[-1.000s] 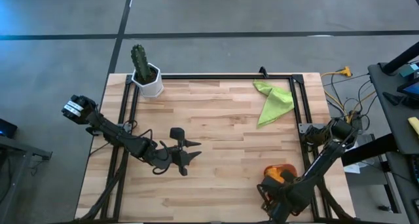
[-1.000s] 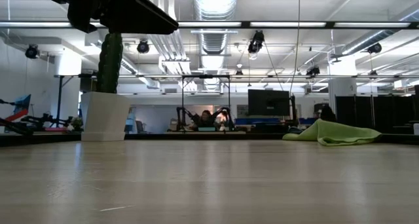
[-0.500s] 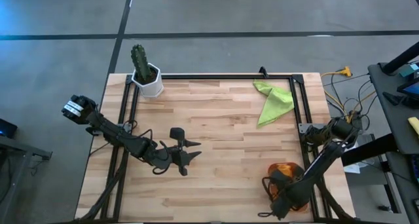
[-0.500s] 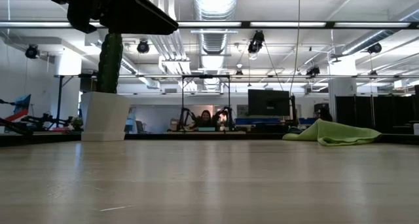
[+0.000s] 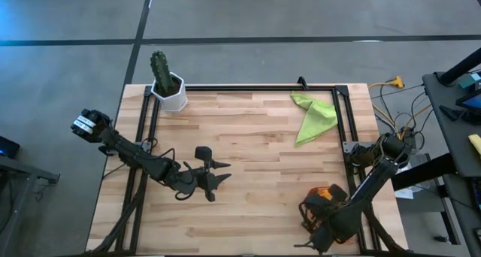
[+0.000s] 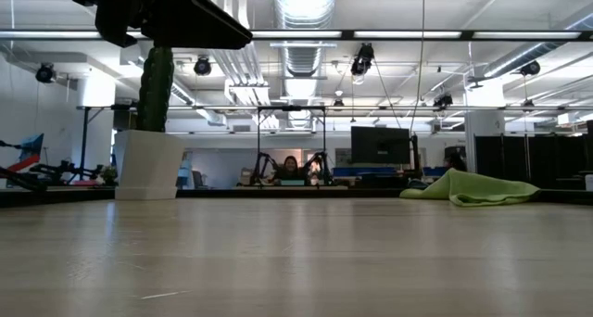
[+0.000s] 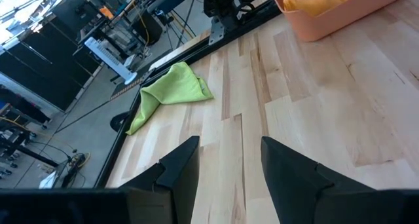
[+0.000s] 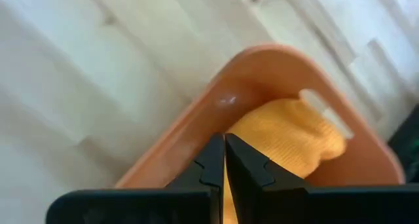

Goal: Roll microfiber towels into tight, uniform cylinder then place into a basket
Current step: Put the orange microfiber cloth into the orange bin

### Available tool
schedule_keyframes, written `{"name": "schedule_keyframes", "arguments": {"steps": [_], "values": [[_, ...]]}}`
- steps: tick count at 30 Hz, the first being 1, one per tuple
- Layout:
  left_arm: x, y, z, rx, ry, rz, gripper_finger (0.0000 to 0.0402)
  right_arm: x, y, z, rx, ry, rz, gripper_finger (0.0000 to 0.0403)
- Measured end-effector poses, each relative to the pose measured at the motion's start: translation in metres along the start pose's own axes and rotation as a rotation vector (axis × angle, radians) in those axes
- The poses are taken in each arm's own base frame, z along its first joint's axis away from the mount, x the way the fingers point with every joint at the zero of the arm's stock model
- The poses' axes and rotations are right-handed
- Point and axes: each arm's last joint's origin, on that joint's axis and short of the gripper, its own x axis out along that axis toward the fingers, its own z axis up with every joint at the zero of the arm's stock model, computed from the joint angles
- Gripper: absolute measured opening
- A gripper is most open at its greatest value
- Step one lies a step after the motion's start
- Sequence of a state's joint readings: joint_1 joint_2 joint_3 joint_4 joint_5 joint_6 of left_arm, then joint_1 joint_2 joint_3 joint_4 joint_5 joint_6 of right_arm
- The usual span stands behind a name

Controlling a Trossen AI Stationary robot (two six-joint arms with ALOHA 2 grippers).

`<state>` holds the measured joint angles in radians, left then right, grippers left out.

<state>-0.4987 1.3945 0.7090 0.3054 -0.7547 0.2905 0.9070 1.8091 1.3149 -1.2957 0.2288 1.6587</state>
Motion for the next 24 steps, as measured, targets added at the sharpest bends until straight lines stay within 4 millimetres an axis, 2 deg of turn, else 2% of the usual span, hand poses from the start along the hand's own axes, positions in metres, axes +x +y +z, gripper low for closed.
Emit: {"name": "schedule_keyframes", "arguments": {"steps": [7, 15, 20, 24], "values": [[0.0, 0.0, 0.0, 0.0, 0.0, 0.0, 0.0148, 0.025, -0.011, 0.003, -0.012, 0.054, -0.105, 0.0009], [0.0, 0.0, 0.0, 0.0, 0.0, 0.0, 0.0147, 0.053, -0.011, -0.005, -0.063, 0.087, -0.035, 0.0009], [0.0, 0.0, 0.0, 0.0, 0.0, 0.0, 0.0148, 0.07, -0.023, -0.01, -0.132, 0.16, -0.1, 0.0009], [0.0, 0.0, 0.0, 0.0, 0.0, 0.0, 0.0147, 0.073, -0.034, -0.014, -0.149, 0.222, -0.18, 0.0009]]}}
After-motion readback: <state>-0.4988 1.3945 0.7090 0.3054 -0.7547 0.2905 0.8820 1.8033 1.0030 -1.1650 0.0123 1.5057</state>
